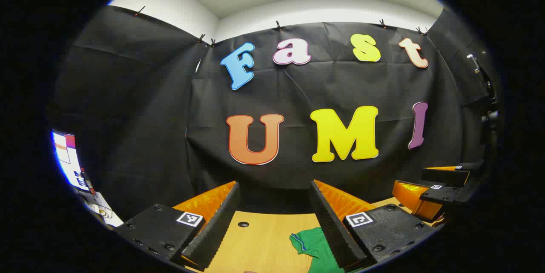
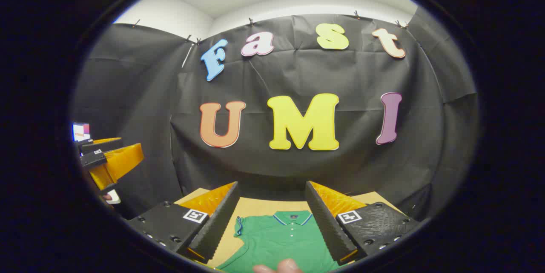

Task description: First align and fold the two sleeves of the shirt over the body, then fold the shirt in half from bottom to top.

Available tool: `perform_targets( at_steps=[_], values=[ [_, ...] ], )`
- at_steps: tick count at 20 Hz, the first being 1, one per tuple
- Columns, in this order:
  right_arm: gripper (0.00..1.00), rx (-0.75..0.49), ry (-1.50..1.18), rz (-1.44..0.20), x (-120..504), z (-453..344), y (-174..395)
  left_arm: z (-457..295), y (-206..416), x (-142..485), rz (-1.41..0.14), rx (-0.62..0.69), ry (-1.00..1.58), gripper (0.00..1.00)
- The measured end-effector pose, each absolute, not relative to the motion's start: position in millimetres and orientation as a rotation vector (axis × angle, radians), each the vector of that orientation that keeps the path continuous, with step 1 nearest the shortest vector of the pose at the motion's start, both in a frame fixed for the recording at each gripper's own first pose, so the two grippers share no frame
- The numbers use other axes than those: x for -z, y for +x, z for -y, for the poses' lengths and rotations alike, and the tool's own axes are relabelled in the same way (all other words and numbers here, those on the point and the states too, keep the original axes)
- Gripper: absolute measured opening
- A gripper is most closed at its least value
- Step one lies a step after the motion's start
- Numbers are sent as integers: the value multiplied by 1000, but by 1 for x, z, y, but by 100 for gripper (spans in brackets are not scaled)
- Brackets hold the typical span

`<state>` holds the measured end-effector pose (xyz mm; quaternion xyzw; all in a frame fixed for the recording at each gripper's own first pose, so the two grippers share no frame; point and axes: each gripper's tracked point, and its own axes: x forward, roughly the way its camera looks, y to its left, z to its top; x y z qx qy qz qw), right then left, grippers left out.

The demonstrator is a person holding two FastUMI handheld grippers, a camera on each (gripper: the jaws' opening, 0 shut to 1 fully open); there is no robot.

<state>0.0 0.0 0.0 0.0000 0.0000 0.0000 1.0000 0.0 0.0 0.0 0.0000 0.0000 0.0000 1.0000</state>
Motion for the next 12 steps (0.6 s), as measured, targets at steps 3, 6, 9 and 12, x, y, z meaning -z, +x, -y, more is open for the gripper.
perform_targets(
  at_steps=[3,6,9,12],
  values=[
    [95,23,-25,3,0,8,-7,1,-3,5,-12,7,-6,100],
    [95,39,-27,7,0,15,-15,7,-6,4,-8,18,-1,100],
    [95,63,-21,-15,7,22,-18,8,-9,7,-17,27,0,100],
    [95,83,-40,-38,13,27,-27,5,-15,11,-24,33,-4,100]
  ],
)
